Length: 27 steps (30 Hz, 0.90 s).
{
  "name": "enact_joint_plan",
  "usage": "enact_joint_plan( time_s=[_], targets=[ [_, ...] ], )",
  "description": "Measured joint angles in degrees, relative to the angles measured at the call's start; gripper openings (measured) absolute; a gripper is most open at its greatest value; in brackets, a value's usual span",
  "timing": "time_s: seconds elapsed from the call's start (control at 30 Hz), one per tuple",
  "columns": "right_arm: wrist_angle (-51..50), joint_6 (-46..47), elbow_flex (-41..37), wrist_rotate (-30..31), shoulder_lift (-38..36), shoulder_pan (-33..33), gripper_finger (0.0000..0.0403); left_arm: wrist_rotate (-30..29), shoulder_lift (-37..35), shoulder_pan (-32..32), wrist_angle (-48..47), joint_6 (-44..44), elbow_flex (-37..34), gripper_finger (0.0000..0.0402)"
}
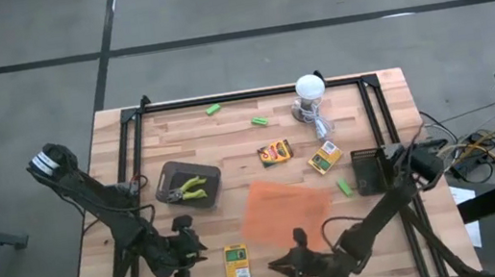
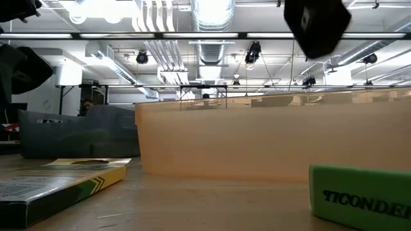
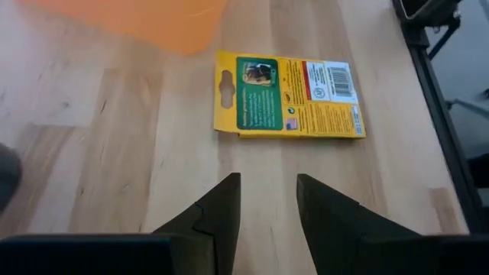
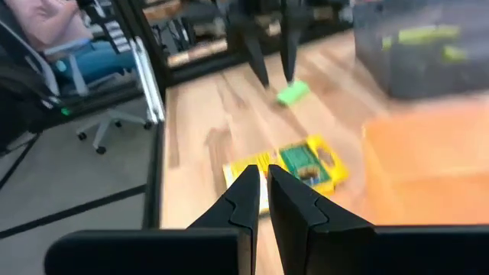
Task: Pick & Place School Supplies
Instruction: Adjust the orange bin
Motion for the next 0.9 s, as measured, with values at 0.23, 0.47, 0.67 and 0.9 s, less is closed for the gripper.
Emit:
enact_joint_plan(
  time_s=[0.23,0.47,0.67,0.9],
  targets=[
    [0.1,1.8,2.1,-0.2,3.8,-0.4,0.0027,-0.1,0.0,0.0,2.1,2.9,-0.9,0.0133],
    [-0.2,0.6,3.0,-0.5,4.9,-1.0,0.0027,-0.2,0.1,0.0,6.5,3.5,-2.8,0.0133],
    [-0.1,1.6,3.3,-7.1,6.3,-3.0,0.0027,1.6,3.6,0.0,8.4,3.3,-2.9,0.0133],
    [-0.5,-1.9,3.9,-7.8,6.7,-4.3,0.0027,2.2,12.0,0.0,11.8,3.6,0.3,0.0133]
  ],
)
